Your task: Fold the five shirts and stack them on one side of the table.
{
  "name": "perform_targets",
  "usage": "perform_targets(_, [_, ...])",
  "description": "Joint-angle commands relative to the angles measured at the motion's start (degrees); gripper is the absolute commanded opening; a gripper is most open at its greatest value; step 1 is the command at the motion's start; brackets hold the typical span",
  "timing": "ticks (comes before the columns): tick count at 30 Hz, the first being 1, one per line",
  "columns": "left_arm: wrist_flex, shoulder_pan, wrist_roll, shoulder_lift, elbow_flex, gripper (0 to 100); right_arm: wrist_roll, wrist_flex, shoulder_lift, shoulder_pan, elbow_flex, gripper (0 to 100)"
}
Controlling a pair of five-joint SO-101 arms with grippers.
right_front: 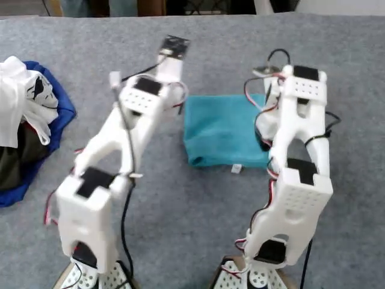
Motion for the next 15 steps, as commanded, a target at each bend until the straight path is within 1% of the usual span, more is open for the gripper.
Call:
perform_targets(1, [-0.8,1.7,0.7,9.1,-14.1,3,-0.4,-6.4,-3.5,1.5,6.1,1.4])
perform_targets(4, [-0.3,2.5,0.9,16.3,-22.7,3,0.0,-11.7,-3.5,3.0,11.6,1.4])
perform_targets(9, [5.7,2.3,3.5,25.5,-35.0,3,0.1,-17.1,-3.4,3.3,16.6,1.4])
perform_targets(12, [8.1,1.5,3.5,30.5,-40.0,3,0.1,-17.8,-3.5,3.3,16.6,1.4])
perform_targets(15, [12.7,0.4,3.5,33.1,-46.3,3,0.1,-17.2,-3.7,3.3,15.3,1.4])
